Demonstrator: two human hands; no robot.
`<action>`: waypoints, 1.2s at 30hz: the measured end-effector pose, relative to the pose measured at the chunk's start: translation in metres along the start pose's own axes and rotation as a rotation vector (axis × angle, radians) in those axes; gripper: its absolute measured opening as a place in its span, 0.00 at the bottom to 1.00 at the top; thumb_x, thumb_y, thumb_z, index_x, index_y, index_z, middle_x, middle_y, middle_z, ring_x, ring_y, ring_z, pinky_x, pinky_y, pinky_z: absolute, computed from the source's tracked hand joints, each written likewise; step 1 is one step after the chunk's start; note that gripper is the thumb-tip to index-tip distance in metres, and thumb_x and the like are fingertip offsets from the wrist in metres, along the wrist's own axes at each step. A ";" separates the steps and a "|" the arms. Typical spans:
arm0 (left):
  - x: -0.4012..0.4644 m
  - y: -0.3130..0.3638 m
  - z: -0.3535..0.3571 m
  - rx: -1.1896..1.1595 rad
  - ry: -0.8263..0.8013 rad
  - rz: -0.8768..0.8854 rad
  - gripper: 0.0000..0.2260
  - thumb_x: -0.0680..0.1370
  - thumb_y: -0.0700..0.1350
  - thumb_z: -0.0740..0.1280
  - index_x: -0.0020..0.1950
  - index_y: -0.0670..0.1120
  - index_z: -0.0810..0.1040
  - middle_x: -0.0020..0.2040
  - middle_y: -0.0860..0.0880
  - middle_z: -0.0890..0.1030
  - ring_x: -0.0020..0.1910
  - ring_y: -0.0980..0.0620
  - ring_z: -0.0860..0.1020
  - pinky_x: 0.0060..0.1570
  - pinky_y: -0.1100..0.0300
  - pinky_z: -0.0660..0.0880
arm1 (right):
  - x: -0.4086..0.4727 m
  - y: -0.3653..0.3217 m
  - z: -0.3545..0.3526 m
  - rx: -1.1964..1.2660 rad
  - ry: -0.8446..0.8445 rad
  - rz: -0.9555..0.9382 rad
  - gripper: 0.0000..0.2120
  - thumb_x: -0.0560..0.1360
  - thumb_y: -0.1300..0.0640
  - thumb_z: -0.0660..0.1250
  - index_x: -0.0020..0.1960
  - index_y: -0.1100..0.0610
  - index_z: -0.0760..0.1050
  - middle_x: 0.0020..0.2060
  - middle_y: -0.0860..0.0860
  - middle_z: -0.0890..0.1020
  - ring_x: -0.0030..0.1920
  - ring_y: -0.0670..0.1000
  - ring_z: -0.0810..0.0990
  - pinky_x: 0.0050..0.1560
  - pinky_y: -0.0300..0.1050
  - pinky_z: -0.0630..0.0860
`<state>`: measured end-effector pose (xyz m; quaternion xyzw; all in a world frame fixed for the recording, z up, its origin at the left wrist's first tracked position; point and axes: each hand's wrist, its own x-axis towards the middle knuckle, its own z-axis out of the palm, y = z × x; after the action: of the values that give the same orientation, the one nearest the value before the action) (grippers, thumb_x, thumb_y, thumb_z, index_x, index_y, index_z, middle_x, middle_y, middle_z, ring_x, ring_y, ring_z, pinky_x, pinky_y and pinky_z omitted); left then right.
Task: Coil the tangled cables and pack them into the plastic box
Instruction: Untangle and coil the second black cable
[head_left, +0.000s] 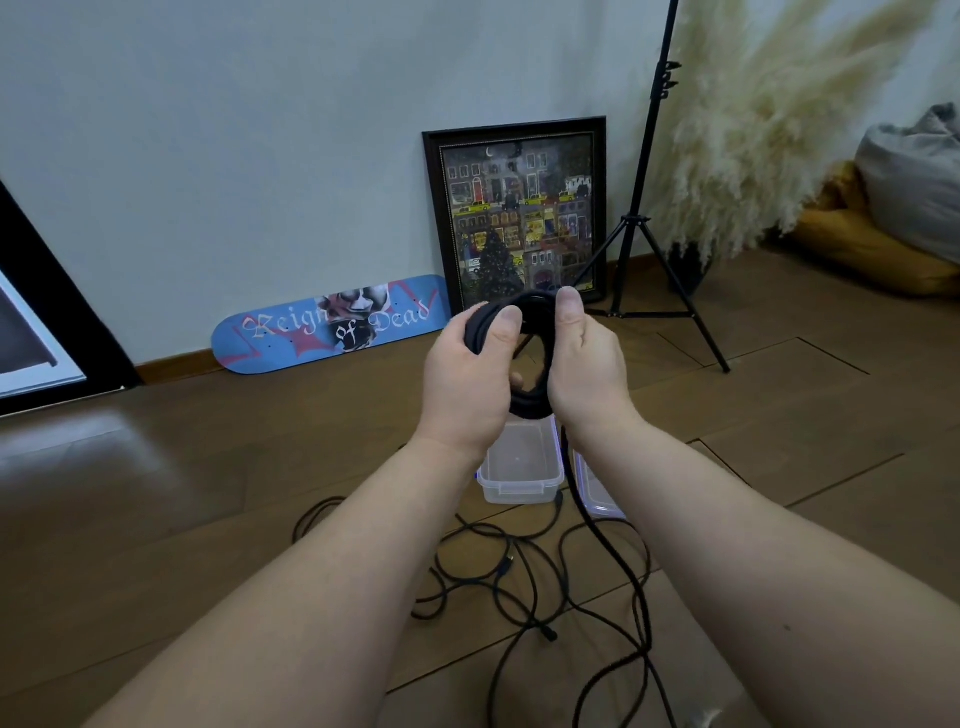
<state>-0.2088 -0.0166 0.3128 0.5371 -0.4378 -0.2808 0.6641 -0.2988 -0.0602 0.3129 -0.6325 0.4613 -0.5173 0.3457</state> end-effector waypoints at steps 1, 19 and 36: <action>0.000 0.000 -0.001 -0.011 -0.016 -0.014 0.10 0.81 0.48 0.65 0.58 0.42 0.77 0.37 0.53 0.77 0.32 0.56 0.76 0.36 0.61 0.76 | 0.002 0.000 -0.002 -0.042 -0.014 -0.041 0.27 0.83 0.44 0.47 0.43 0.61 0.75 0.36 0.51 0.77 0.42 0.54 0.75 0.41 0.45 0.65; 0.006 0.002 -0.007 0.121 0.069 -0.003 0.13 0.77 0.55 0.69 0.39 0.46 0.77 0.25 0.60 0.75 0.25 0.62 0.72 0.31 0.65 0.70 | -0.005 0.005 0.008 0.476 -0.213 0.233 0.27 0.76 0.35 0.62 0.51 0.60 0.79 0.45 0.59 0.83 0.42 0.56 0.81 0.49 0.58 0.79; 0.011 0.005 -0.018 0.003 -0.148 -0.267 0.19 0.78 0.57 0.66 0.49 0.41 0.82 0.36 0.48 0.78 0.33 0.53 0.76 0.34 0.58 0.74 | 0.002 0.012 -0.007 0.078 -0.275 -0.063 0.17 0.76 0.39 0.60 0.40 0.51 0.74 0.29 0.47 0.76 0.29 0.48 0.76 0.33 0.42 0.72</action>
<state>-0.1888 -0.0161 0.3200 0.5693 -0.4108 -0.4048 0.5859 -0.3081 -0.0658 0.3045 -0.6978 0.3689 -0.4540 0.4135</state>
